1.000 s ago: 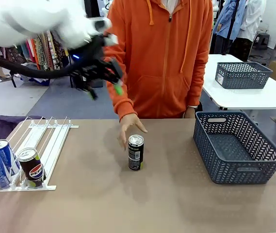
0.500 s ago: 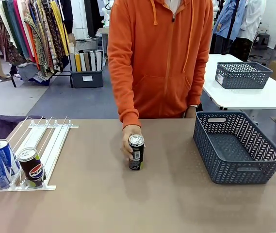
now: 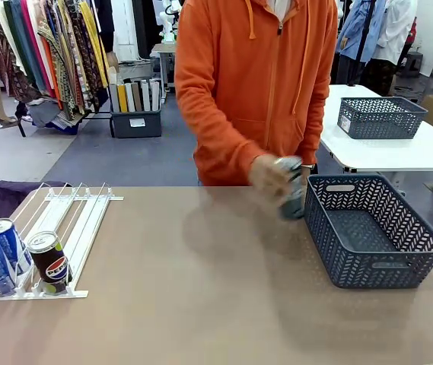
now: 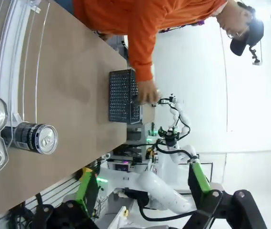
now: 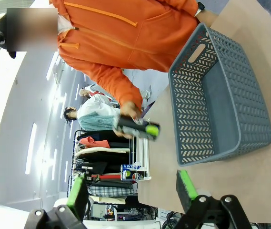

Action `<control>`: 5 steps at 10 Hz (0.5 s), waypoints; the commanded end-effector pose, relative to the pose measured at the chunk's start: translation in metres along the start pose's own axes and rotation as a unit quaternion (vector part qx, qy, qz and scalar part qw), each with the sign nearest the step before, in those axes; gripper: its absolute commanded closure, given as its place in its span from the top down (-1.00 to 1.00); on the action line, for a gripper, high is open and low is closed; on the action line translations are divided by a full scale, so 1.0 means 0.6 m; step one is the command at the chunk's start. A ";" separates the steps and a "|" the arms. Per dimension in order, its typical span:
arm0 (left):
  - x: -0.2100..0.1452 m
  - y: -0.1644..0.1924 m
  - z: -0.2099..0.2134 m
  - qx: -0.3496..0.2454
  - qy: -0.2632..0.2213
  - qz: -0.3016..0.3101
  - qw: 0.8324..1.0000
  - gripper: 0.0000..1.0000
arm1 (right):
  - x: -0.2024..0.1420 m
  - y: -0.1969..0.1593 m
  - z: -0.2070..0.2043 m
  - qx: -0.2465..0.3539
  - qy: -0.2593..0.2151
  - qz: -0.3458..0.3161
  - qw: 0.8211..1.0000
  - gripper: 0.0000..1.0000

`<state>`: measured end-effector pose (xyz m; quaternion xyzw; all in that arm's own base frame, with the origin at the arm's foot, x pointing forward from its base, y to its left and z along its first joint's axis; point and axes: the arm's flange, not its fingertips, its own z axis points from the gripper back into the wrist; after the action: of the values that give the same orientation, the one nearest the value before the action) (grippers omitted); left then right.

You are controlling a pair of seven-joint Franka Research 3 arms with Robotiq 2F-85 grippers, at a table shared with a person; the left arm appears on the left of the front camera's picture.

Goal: Retrieve and store the cans from the dispenser.
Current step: Pick up one can from the Automatic Can Dispenser and place it in the middle of the table, then pick up the last remaining can from one row of the Automatic Can Dispenser and place it in the middle of the table.

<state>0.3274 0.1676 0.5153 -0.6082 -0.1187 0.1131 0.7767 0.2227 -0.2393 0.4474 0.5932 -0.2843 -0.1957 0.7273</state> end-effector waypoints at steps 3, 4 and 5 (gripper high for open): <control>-0.002 -0.036 0.005 0.017 0.004 -0.027 0.999 1.00 | 0.000 0.003 0.003 0.003 0.001 0.004 1.000 1.00; -0.002 -0.036 0.005 0.017 0.004 -0.027 0.999 1.00 | 0.000 0.003 0.003 0.003 0.001 0.004 1.000 1.00; -0.002 -0.036 0.005 0.017 0.004 -0.027 0.999 1.00 | 0.000 0.003 0.003 0.003 0.001 0.004 1.000 1.00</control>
<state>0.3287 0.1635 0.5386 -0.5904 -0.1316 0.0970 0.7904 0.2227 -0.2393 0.4475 0.5932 -0.2843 -0.1957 0.7273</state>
